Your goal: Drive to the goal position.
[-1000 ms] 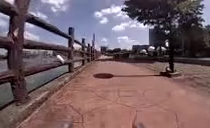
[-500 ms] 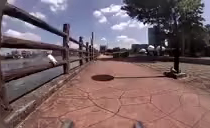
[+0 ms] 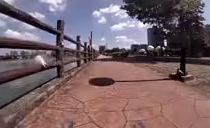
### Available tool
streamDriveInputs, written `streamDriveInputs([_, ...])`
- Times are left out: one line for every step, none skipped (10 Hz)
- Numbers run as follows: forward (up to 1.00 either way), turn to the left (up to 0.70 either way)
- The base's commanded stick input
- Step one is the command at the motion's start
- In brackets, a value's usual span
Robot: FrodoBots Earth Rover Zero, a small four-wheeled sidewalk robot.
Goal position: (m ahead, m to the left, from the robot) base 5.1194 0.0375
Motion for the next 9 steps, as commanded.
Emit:
streamDriveInputs([0.70,0.00])
streamDriveInputs([0.70,0.00])
streamDriveInputs([0.70,0.00])
streamDriveInputs([0.70,0.00])
streamDriveInputs([0.70,0.00])
streamDriveInputs([0.70,0.00])
streamDriveInputs([0.70,0.00])
streamDriveInputs([0.70,0.00])
streamDriveInputs([0.70,0.00])
